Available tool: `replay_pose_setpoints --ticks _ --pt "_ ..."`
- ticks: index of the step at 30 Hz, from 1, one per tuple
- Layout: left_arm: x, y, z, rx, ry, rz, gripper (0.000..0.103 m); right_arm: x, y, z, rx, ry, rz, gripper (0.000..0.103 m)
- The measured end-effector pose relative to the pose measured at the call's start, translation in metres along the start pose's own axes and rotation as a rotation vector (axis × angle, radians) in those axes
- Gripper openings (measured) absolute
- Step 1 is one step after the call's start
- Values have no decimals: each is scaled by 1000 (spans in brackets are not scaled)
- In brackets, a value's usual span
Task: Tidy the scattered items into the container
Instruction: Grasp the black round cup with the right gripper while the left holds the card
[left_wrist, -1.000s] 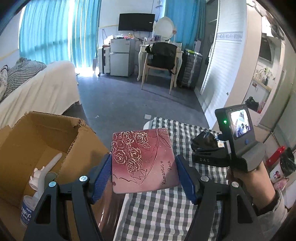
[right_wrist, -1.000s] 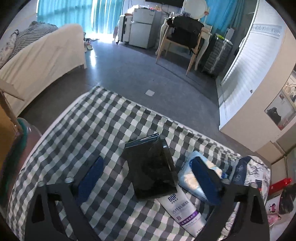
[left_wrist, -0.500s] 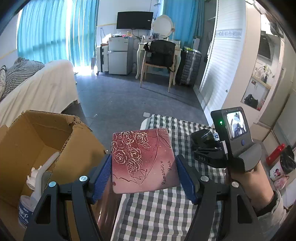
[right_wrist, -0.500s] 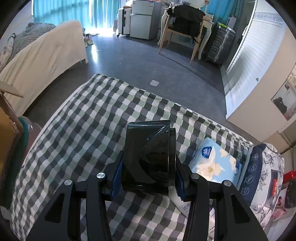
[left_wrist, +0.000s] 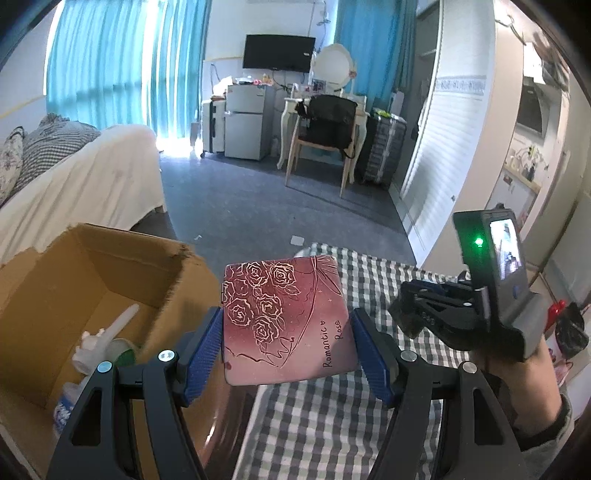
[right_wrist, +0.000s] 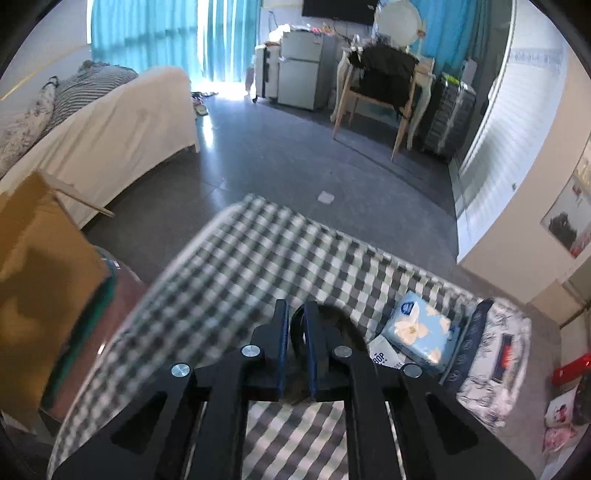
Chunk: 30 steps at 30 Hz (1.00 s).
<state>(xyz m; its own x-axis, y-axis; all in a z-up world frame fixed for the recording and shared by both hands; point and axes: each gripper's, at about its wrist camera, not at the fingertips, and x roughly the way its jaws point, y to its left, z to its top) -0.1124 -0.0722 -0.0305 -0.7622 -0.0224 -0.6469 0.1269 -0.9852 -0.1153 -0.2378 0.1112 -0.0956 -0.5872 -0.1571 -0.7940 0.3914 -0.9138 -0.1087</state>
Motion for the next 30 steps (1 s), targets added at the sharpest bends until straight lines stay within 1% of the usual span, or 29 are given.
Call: replay_pose_setpoints --ticks 3,5,6,8,9,17,19,21,22,23,24,25,26,29,30 --pt "-15 15 -3 -18 -14 13 70 4 10 -8 -1 47 3 8" --pt "-22 25 -7 -29 -19 29 70 2 8 -19 22 56 36 8" --pt "-25 29 -8 -34 -18 35 70 0 4 -24 47 49 55 8" --pt "-30 33 -7 -42 -25 39 70 -6 -2 -27 60 46 59 2" --pt "-33 35 -6 -45 -34 42 70 -9 -3 -27 62 41 65 2" --pt "-46 38 0 -49 -60 37 70 -41 -1 -19 63 -26 98 0" --pt "-47 39 0 -48 -61 40 70 -40 -4 -20 64 -29 111 0" --pt "-49 40 -1 -47 -65 40 70 -30 -6 -23 64 -25 127 0" --pt "-50 40 -1 -44 -68 42 70 -19 -8 -24 55 -7 142 5" --pt "-49 39 -1 -40 -70 45 70 -11 -9 -25 43 7 139 32" --pt "-49 39 -1 -36 -72 48 70 -2 -10 -25 28 10 113 54" --pt "-49 38 -1 -35 -73 51 70 5 -12 -26 23 -2 79 91" --pt "-47 37 -2 -35 -73 52 70 9 -14 -28 30 -19 66 98" --pt "-41 33 -2 -26 -66 53 70 21 -26 -26 80 -24 98 98" --pt "-38 32 -2 -23 -64 54 70 26 -28 -25 87 -20 86 98"
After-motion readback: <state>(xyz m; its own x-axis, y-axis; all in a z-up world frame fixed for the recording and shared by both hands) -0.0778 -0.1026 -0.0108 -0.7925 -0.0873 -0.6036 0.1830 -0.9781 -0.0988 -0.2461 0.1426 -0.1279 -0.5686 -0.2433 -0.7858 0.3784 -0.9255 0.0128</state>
